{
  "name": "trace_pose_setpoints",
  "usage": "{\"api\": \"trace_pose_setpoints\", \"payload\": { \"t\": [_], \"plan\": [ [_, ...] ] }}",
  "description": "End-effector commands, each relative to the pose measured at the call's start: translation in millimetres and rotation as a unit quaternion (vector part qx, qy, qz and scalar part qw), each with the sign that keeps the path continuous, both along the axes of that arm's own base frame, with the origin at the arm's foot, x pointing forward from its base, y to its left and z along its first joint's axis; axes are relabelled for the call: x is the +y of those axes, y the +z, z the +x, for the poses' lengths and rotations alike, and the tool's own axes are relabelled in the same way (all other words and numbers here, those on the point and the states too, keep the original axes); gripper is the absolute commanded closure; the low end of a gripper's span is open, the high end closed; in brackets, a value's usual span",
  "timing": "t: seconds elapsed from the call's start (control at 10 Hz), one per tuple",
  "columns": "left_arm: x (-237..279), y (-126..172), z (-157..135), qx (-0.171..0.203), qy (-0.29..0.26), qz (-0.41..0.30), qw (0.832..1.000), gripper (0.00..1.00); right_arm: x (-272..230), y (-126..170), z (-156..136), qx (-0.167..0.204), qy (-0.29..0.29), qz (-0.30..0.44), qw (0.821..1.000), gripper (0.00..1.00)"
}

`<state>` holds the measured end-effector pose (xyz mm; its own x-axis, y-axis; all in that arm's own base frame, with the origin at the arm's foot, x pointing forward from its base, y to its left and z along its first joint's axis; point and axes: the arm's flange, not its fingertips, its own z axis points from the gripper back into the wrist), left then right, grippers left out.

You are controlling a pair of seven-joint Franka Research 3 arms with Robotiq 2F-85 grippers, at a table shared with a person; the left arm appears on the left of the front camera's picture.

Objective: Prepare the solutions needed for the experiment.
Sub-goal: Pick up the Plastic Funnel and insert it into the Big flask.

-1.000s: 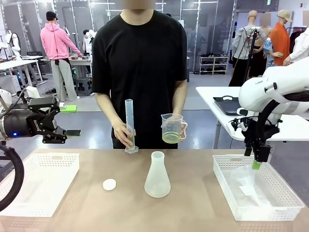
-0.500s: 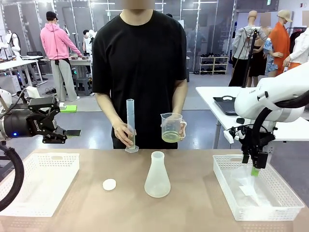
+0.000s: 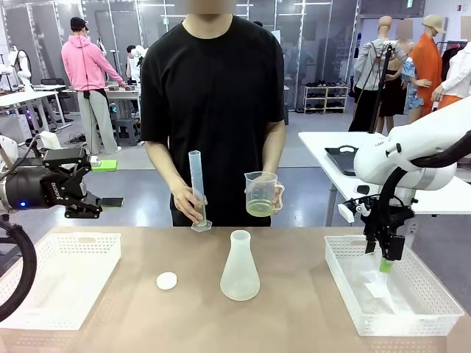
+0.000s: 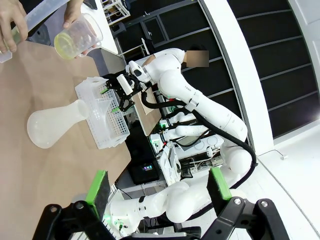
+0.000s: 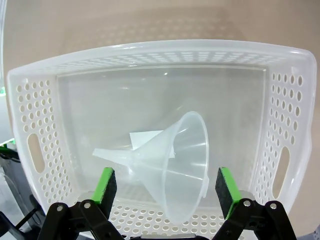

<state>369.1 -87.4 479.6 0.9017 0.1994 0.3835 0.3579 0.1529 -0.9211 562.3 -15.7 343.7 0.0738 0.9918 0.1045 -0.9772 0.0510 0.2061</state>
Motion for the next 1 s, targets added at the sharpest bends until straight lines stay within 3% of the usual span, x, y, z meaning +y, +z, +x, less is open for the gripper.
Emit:
{"api": "trace_pose_setpoints", "payload": {
  "t": [0.0, 0.2, 0.3, 0.4, 0.5, 0.6, 0.7, 0.8, 0.9],
  "plan": [
    [-2.5, 1.7, -0.5, 0.002, -0.001, -0.002, 1.000, 0.00, -1.3, 1.4, 7.9, 0.024, 0.015, 0.018, 0.999, 0.00],
    [-2.5, 1.7, -0.5, 0.002, -0.001, -0.002, 1.000, 0.00, -1.2, -0.7, 10.2, 0.025, 0.011, 0.020, 0.999, 0.04],
    [-2.5, 1.7, -0.5, 0.002, -0.001, -0.002, 1.000, 0.00, -0.6, -1.7, 9.6, 0.022, 0.015, 0.019, 0.999, 0.19],
    [-2.5, 1.7, -0.5, 0.002, -0.001, -0.002, 1.000, 0.00, -1.3, -3.5, 10.4, 0.040, 0.005, 0.019, 0.999, 0.22],
    [-2.5, 1.7, -0.5, 0.002, -0.001, -0.002, 1.000, 0.00, -1.1, -4.8, 9.7, 0.036, 0.009, 0.012, 0.999, 0.37],
    [-2.5, 1.7, -0.5, 0.002, -0.001, -0.002, 1.000, 0.00, -0.5, -5.1, 8.6, 0.033, 0.011, 0.008, 0.999, 0.40],
    [-2.5, 1.7, -0.5, 0.002, -0.001, -0.002, 1.000, 0.00, -0.8, -4.7, 8.6, 0.032, 0.010, 0.008, 0.999, 0.55],
    [-2.5, 1.7, -0.5, 0.002, -0.001, -0.002, 1.000, 0.00, -0.8, -4.9, 8.4, 0.032, 0.009, 0.008, 0.999, 0.59],
    [-2.5, 1.7, -0.5, 0.002, -0.001, -0.002, 1.000, 0.00, -0.4, -4.9, 8.3, 0.034, 0.008, 0.006, 0.999, 0.54]
  ]
}}
